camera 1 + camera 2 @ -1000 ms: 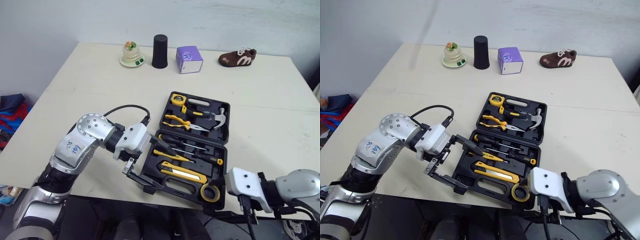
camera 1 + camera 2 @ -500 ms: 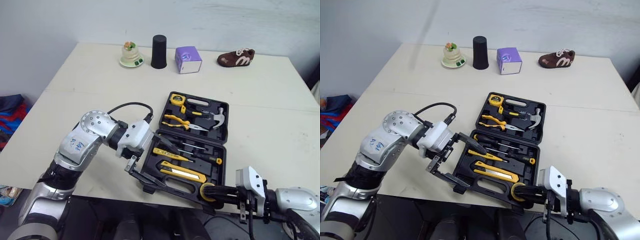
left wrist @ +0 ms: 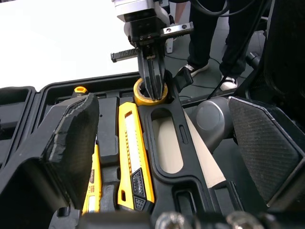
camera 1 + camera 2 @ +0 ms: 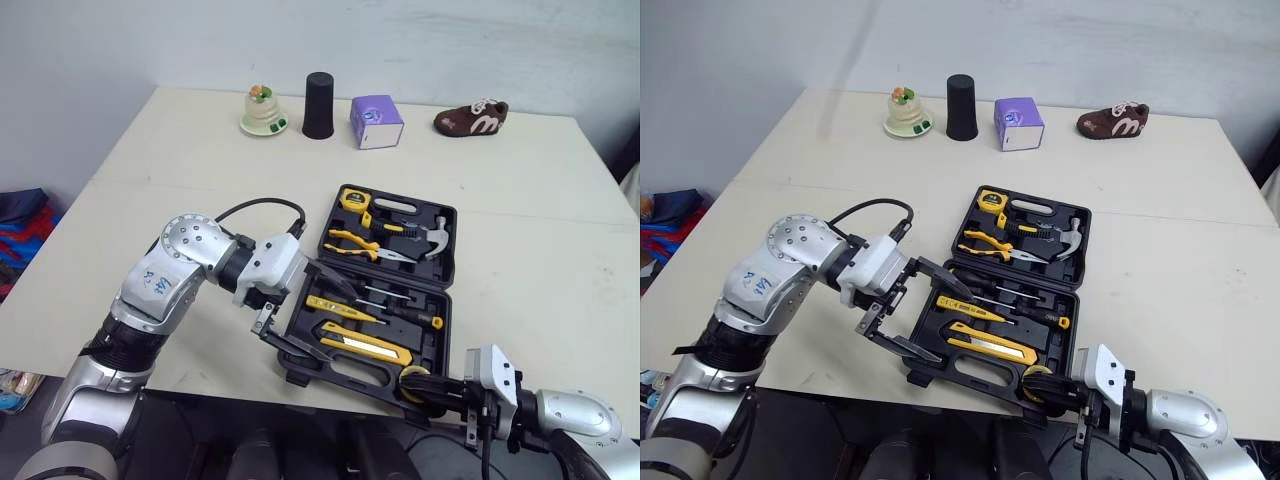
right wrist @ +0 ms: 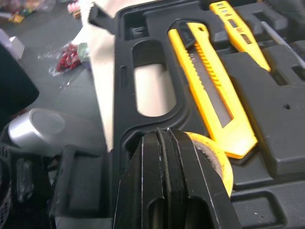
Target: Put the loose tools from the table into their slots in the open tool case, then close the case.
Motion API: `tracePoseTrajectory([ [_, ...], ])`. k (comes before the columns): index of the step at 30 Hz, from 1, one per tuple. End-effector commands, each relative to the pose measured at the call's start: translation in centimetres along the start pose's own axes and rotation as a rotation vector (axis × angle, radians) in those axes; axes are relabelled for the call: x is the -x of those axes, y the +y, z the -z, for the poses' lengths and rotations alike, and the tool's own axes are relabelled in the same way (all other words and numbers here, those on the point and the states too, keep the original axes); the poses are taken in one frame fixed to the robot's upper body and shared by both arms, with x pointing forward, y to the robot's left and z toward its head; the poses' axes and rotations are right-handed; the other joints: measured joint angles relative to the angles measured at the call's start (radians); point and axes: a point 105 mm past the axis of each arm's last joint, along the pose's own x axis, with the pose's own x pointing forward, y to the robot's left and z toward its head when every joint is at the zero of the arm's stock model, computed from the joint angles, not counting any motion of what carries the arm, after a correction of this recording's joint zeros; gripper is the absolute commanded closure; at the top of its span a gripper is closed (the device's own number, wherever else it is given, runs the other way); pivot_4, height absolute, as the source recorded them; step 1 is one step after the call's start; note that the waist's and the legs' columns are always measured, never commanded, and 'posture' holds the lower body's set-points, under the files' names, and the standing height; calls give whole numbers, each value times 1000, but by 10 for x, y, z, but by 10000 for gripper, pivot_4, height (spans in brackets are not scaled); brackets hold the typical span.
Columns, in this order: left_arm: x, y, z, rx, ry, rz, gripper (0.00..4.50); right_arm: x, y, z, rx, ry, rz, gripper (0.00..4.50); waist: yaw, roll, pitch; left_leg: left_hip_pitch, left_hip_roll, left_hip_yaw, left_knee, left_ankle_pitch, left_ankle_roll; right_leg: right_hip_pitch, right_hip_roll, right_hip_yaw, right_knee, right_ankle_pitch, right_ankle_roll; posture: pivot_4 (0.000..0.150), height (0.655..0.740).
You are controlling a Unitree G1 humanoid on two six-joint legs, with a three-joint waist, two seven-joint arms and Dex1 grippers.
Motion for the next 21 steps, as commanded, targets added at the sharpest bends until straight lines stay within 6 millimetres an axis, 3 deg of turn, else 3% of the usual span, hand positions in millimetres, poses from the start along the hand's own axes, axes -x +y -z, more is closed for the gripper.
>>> tracePoseTrajectory([
  [1, 0, 2, -6, -40, 6, 2, 0, 8, 7, 40, -167, 97, 31, 44677, 0, -1, -1, 2, 0, 0, -1, -1, 1, 2, 0, 0, -1, 0, 0, 1500, 7383],
  [4, 0, 2, -5, -39, 4, -1, 0, 8, 4, 39, -207, 55, 69, 44677, 2, -4, -3, 12, 1, -1, -3, -6, 4, 15, -1, -2, -6, -1, -2, 1500, 7383],
  [10, -2, 4, -6, -42, -1, 2, 0, 12, 4, 47, -192, 70, 54, 44677, 2, -6, -4, 12, 1, -1, -3, -7, 5, 16, -2, -2, -7, -1, -2, 1500, 7383],
  [15, 0, 4, -5, -32, -1, -2, 0, 13, 5, 42, -171, 36, 47, 44677, 4, -6, -4, 12, 1, -2, -3, -7, 5, 16, -2, -2, -7, -1, -2, 1500, 7383],
  [18, 1, 3, -5, -14, -10, -11, 0, 16, 14, 18, -150, -28, 35, 44677, 10, -5, -4, 11, 1, -2, -4, -7, 5, 15, -2, -3, -7, -2, -3, 1500, 7383],
  [21, 10, 7, 1, 19, 3, -55, 0, 28, 9, -13, -118, -100, 83, 44677, 15, -3, -3, 10, 1, -2, -4, -8, 4, 13, -2, -3, -7, -2, -4, 1500, 7383],
])
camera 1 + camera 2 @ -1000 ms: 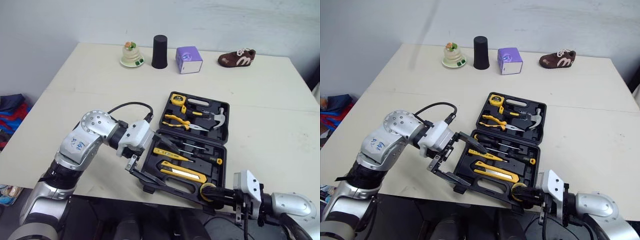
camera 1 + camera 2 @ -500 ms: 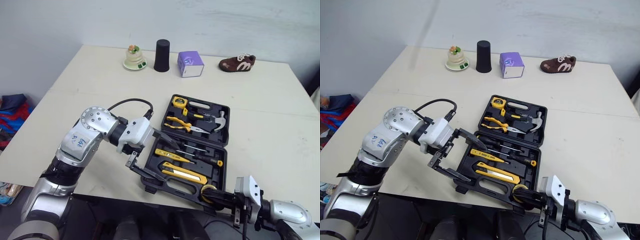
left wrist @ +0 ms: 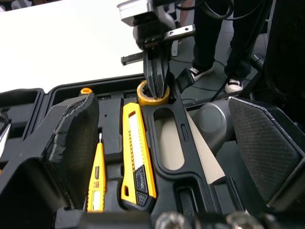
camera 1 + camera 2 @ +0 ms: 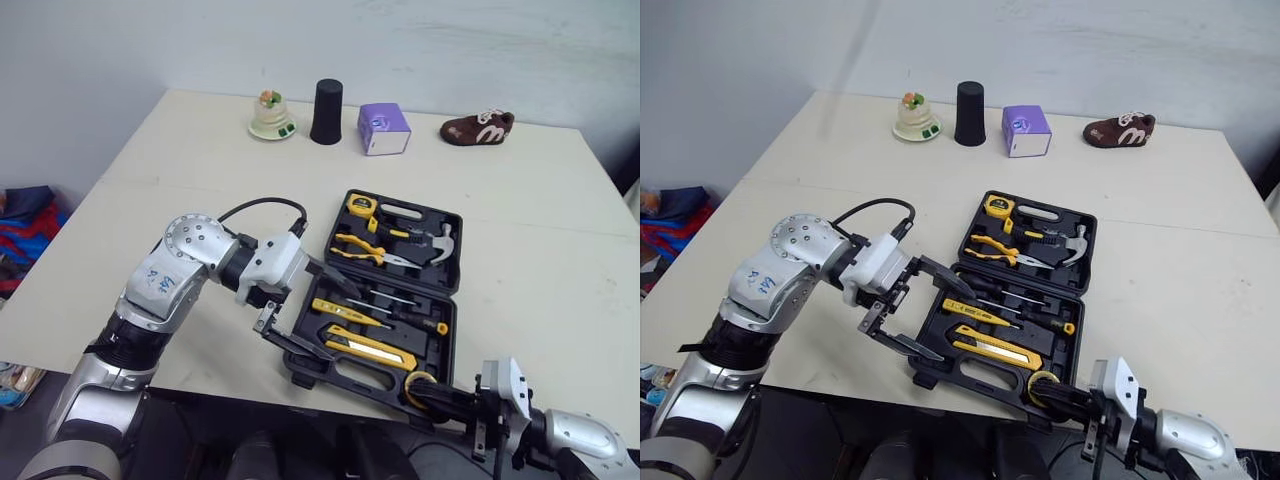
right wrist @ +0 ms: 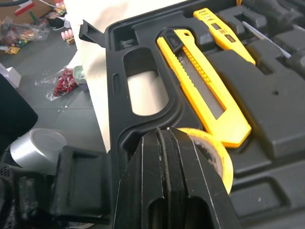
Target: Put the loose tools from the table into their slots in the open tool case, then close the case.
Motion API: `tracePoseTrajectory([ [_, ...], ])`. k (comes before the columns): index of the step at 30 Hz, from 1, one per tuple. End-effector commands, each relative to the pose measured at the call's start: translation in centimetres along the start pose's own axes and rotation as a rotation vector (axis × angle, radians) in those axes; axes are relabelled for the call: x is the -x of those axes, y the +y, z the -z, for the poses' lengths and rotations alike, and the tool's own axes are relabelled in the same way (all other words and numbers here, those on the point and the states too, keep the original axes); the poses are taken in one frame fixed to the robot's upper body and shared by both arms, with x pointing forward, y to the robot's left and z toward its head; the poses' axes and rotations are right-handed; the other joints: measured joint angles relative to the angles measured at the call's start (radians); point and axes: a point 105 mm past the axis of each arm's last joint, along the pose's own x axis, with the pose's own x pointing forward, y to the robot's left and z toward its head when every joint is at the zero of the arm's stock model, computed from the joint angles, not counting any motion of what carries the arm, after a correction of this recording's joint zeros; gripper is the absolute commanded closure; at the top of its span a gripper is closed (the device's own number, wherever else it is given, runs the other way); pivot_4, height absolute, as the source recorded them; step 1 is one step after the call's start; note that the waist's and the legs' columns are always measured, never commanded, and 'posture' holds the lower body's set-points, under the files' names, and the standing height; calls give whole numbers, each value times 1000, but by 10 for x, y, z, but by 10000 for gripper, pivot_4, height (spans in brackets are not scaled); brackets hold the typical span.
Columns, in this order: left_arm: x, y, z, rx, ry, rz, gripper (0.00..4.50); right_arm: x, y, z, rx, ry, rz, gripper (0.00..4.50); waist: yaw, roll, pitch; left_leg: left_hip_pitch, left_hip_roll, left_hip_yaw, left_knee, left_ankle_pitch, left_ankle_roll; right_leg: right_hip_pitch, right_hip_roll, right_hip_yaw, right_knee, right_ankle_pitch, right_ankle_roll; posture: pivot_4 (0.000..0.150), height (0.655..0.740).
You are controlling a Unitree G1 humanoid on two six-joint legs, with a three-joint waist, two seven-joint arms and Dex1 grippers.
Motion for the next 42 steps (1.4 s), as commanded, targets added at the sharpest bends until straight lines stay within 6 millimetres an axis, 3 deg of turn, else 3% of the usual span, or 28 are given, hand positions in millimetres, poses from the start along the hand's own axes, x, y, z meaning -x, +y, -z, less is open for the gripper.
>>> tracePoseTrajectory([
  [1, 11, 6, 1, 2, 19, -61, 0, 13, -4, -31, 22, -55, 52, 44677, 2, 3, 2, 0, 0, 0, 0, 0, 0, 0, 0, 0, 0, 0, 0, 1500, 7383],
  [5, 42, 29, 30, 78, 88, -269, 0, 33, -27, -75, 74, -119, 145, 44677, -16, 4, 3, 0, 1, 1, 0, 0, 0, -1, 0, 0, 1, 1, 1, 1500, 7383],
  [8, 67, 43, 49, 130, 128, -402, 0, 44, -54, -91, 127, -72, 249, 44677, -17, 4, 3, 1, 1, 1, 0, 2, 0, -1, 1, 0, 1, 1, 1, 1500, 7383],
  [12, 88, 57, 76, 179, 197, -508, 11323, 55, -99, -88, 211, 64, 409, 45000, -13, 4, 4, 0, 0, 1, -3, 3, 0, -4, 1, 0, 0, 1, 0, 1500, 7383],
  [16, 85, 67, 99, 198, 254, -529, 30388, 52, -124, -78, 225, 152, 463, 45000, -7, 4, 3, -5, -1, 1, -6, 3, 0, -7, 1, 0, -2, 0, 0, 1500, 7383],
  [19, 78, 76, 114, 195, 302, -542, 43887, 39, -135, -69, 241, 216, 460, 45000, -8, 5, 3, -19, -1, 4, -1, 5, -4, -22, 0, 0, 0, 0, 1, 1500, 7383],
  [24, 63, 97, 124, 194, 322, -590, 44568, 19, -139, -62, 261, 279, 401, 45000, -10, 4, 3, -21, 0, 7, 2, 4, -4, -25, 0, 2, 2, 0, 3, 1500, 7383],
  [29, 49, 105, 123, 197, 286, -576, 44568, 3, -138, -62, 291, 304, 354, 45000, -14, 4, 3, -20, 0, 9, 4, 5, -3, -24, 0, 3, 3, 2, 5, 1500, 7383],
  [42, 21, 81, 114, 249, 184, -429, 44568, -37, -137, -83, 380, 263, 276, 45000, -29, 5, 3, -16, 1, 12, 3, 6, -6, -25, 2, 6, 9, 1, 4, 1500, 7383],
])
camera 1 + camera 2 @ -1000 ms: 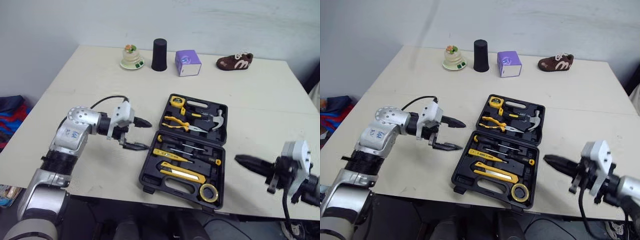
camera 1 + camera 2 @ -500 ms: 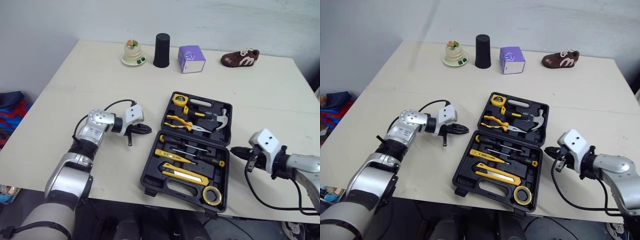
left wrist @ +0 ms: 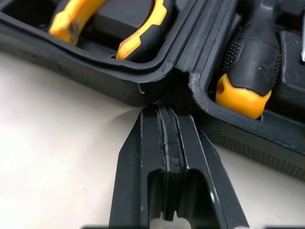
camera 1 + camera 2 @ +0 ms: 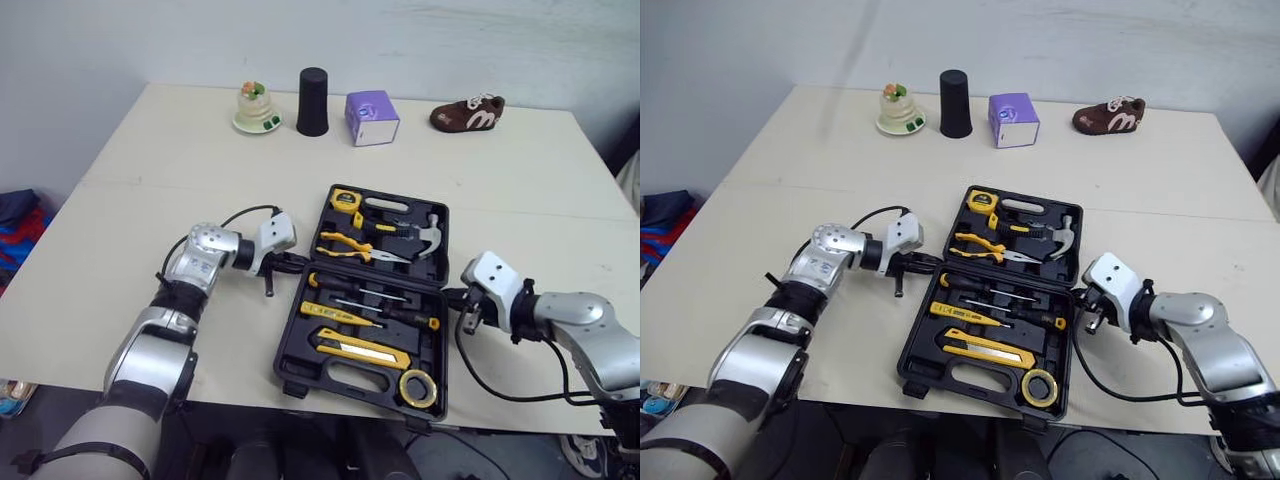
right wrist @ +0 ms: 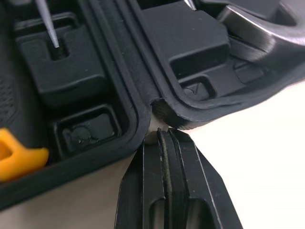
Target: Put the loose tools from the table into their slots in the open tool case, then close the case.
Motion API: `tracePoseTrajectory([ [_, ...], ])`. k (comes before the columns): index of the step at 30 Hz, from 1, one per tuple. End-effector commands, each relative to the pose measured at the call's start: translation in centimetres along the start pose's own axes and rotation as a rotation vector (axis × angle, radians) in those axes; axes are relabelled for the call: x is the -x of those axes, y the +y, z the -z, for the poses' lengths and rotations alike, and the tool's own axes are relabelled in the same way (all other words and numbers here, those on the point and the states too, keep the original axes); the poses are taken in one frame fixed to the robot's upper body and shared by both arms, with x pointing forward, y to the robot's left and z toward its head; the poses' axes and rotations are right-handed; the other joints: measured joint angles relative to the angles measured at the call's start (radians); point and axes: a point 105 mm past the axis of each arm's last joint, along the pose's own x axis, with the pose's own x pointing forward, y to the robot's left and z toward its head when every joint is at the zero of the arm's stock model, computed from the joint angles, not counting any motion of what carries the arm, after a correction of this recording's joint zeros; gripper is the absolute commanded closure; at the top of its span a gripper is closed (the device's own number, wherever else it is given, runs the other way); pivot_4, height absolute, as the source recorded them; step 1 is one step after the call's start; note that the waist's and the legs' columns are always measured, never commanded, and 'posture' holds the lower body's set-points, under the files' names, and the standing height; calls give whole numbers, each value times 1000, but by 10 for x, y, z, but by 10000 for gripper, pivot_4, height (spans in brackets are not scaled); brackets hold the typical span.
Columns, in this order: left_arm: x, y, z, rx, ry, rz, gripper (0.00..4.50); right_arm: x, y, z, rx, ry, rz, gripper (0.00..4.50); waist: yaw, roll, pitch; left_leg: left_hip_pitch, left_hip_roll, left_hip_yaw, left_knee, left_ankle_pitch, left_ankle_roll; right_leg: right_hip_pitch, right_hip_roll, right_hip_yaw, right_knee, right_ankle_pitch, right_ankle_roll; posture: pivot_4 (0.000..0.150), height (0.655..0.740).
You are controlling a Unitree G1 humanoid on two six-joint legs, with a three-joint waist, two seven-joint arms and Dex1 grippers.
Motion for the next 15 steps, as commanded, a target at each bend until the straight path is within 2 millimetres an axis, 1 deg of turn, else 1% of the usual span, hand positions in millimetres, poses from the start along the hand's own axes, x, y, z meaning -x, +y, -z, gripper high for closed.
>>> tracePoseTrajectory([
  [1, -11, -15, -21, -49, -58, 68, 44568, -6, 6, -27, 79, -81, -37, 45000, 0, 0, 0, 0, 0, 0, 0, 0, 0, 0, 0, 0, 0, 0, 0, 1500, 7383],
  [5, -9, -14, -21, -15, -64, 22, 44568, -7, 3, -28, 79, -81, -33, 45000, 2, 0, 0, 0, 0, 0, 1, 0, 0, 0, 0, 0, 0, 0, 0, 1500, 7383],
  [7, -4, -13, -21, 19, -73, 1, 44568, -6, 1, -29, 63, -88, -31, 45000, 2, 0, 0, 0, 0, 0, 1, 0, 0, 0, 0, 0, 1, 0, 0, 1500, 7383],
  [9, 1, -13, -21, 23, -72, -10, 44568, -6, -6, -28, 82, -69, -13, 45000, -1, 0, 0, 1, 0, 0, 1, 0, 0, 0, 0, 0, 1, 0, 0, 1500, 7383],
  [12, 3, -13, -17, 64, -76, -39, 44568, -8, -12, -30, 63, -77, 8, 45000, -6, 0, 0, 1, 0, 1, 1, 0, 0, 0, 0, 1, 2, 0, 0, 1500, 7383],
  [15, 0, -17, -10, 36, -41, -33, 44568, -11, -9, -30, 68, -73, -14, 45000, -7, 0, 0, 1, 0, 1, 1, 0, 0, 0, 0, 1, 2, 0, 0, 1500, 7383],
])
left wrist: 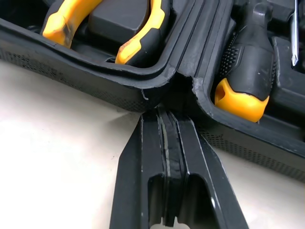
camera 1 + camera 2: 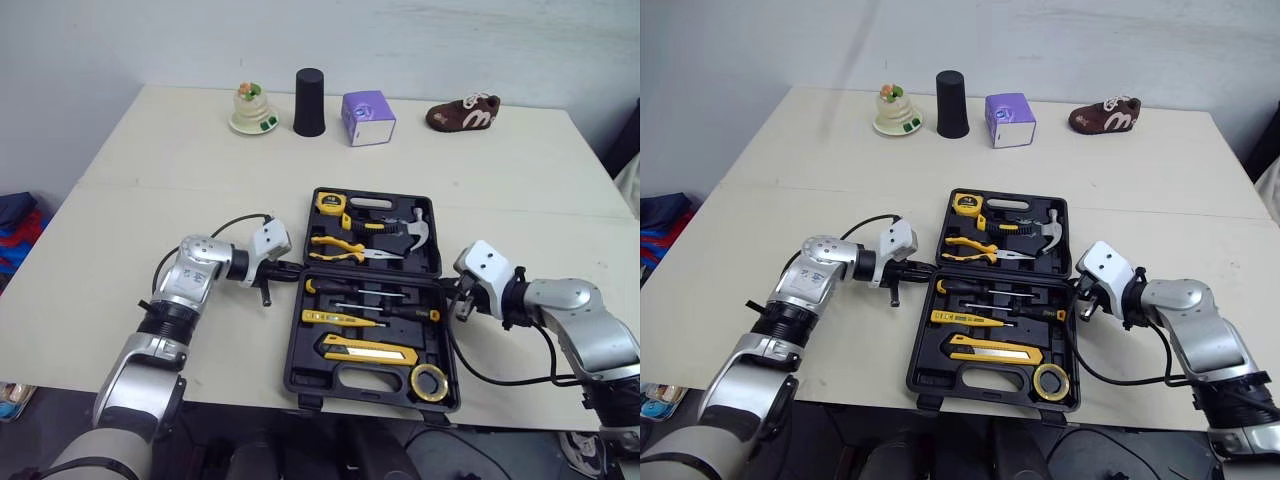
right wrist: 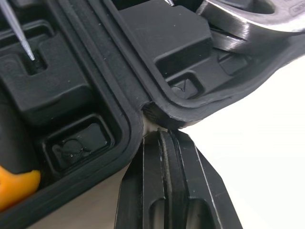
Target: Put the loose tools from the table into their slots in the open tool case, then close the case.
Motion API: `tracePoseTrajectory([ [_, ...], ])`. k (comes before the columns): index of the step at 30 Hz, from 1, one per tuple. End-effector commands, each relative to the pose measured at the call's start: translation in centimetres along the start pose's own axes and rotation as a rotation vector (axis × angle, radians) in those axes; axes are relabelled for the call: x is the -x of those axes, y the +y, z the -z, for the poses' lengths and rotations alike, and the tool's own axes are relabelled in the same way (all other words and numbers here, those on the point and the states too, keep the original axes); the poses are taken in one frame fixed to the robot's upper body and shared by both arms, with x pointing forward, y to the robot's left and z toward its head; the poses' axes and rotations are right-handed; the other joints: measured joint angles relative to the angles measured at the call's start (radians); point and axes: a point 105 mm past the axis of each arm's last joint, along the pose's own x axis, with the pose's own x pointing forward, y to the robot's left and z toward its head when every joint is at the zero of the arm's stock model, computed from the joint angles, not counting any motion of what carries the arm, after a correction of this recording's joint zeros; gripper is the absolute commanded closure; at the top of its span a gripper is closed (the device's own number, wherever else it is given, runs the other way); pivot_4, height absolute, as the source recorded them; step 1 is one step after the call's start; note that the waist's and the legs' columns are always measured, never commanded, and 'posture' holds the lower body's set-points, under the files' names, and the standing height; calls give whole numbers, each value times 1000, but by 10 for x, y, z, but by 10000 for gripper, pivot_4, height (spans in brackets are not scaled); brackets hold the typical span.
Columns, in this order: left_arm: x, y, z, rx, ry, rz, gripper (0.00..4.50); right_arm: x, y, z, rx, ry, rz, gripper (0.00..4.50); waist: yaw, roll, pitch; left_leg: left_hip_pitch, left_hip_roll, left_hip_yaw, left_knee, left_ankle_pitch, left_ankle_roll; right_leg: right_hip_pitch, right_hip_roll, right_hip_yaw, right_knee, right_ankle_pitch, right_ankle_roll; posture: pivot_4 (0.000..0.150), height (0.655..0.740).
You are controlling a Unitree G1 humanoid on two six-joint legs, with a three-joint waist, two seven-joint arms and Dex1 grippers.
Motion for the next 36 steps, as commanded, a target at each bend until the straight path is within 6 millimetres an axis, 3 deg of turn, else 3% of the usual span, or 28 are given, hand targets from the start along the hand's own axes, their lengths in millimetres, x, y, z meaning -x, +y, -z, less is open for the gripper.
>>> tracePoseTrajectory([
  [1, -7, -5, -11, -65, -30, 19, 44568, -3, 2, -23, 59, -75, -21, 45000, 0, 0, 0, 0, 0, 0, 0, 0, 0, 0, 0, 0, 0, 0, 0, 1500, 7383],
  [6, -3, 5, -9, -29, -26, -31, 44568, -4, -1, -22, 62, -52, -16, 45000, -1, 0, 0, 1, 0, 0, 1, 0, 1, 1, 0, 0, 0, 1, 0, 1500, 7383],
  [11, 8, 11, -2, 22, -12, -76, 44568, 8, -19, -11, 60, 2, 70, 45000, -1, 0, 0, 1, 0, 0, 1, 1, 1, 1, 0, 0, 0, 2, 0, 1500, 7383],
  [16, 42, 22, 13, 117, 34, -163, 44568, 33, -29, -1, 92, 59, 103, 45000, -3, 0, 0, 1, 0, 0, 0, 1, 1, 1, 0, 0, 0, 2, 0, 1500, 7383],
  [17, 51, 23, 12, 169, 23, -164, 38332, 38, -31, -1, 89, 66, 109, 45000, -5, 0, 0, 1, 0, 0, -1, 1, 1, 1, 0, 0, -1, 2, -1, 1500, 7383],
  [21, 71, 26, -4, 369, -14, -179, 21549, 54, -34, -9, 7, 55, 105, 30492, -4, 0, 0, 1, 0, 0, 0, 1, 0, 0, 0, 0, 0, 2, -1, 1500, 7383],
  [25, 67, 34, -30, 610, -47, -221, 2027, 58, -35, -34, -252, -50, 78, 9110, 4, 0, 0, -1, -1, -3, 1, 2, 1, 1, -1, -2, 0, 3, 0, 1500, 7383],
  [27, 56, 33, -34, 688, -28, -232, 0, 54, -30, -46, -385, -86, 29, 222, 9, 0, 0, -1, -2, -3, 1, 2, 1, 1, -1, -2, 0, 3, 0, 1500, 7383],
  [32, 38, 32, -49, 801, -18, -242, 0, 39, -40, -57, -562, -75, 88, 222, 10, 0, 0, -1, -1, -3, -1, 2, 0, 0, -1, -2, -1, 2, -1, 1500, 7383],
  [36, 28, 38, -48, 825, 26, -295, 0, 27, -47, -63, -585, -45, 126, 222, 15, 1, 0, -9, -1, 0, -1, 4, -2, -11, -1, 0, 3, 2, -1, 1500, 7383],
])
